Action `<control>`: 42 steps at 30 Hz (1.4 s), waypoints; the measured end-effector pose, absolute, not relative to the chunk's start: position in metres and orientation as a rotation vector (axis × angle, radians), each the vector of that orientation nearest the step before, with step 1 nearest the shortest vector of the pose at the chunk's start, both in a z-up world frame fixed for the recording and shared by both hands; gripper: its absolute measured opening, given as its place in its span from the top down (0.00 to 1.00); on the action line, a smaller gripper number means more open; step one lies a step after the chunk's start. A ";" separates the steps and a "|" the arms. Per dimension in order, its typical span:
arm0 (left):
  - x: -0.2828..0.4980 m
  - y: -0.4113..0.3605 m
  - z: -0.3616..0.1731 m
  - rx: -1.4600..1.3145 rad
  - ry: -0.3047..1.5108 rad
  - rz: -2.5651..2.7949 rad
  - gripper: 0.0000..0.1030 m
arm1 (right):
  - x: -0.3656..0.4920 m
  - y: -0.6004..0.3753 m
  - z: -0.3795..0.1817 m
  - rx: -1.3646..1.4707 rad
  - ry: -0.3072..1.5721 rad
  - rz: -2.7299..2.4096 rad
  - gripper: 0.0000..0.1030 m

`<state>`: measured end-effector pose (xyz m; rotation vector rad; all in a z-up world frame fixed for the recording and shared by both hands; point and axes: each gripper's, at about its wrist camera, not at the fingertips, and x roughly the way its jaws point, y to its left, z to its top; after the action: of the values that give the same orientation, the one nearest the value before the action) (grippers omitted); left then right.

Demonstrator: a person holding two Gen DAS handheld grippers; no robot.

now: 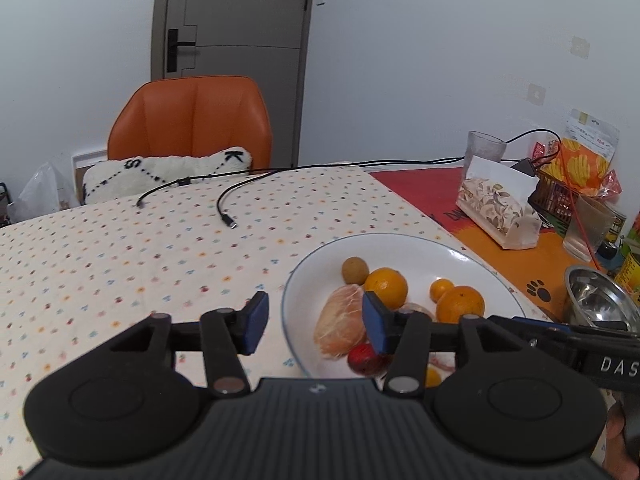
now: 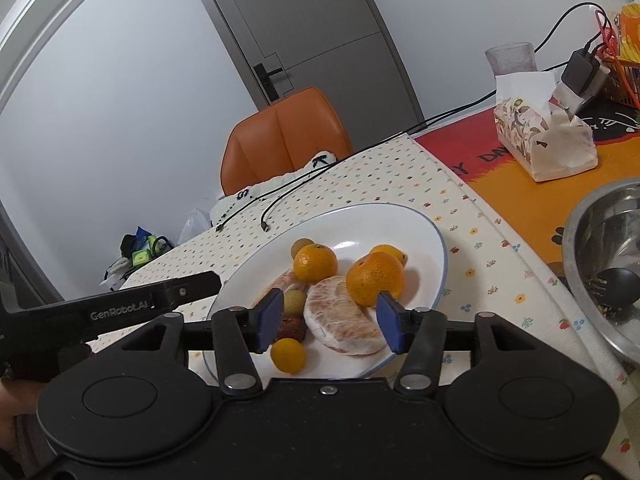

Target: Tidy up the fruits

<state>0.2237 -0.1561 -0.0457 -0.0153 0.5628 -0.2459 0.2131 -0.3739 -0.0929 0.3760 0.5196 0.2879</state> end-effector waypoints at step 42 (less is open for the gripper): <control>0.109 -0.050 -0.013 -0.083 0.584 -0.017 0.06 | 0.148 -0.294 -0.047 0.212 0.530 0.404 0.00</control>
<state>0.1090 -0.0496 -0.0126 -0.0829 0.5837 -0.0173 0.1482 -0.2935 -0.0474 0.2121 0.5299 0.4041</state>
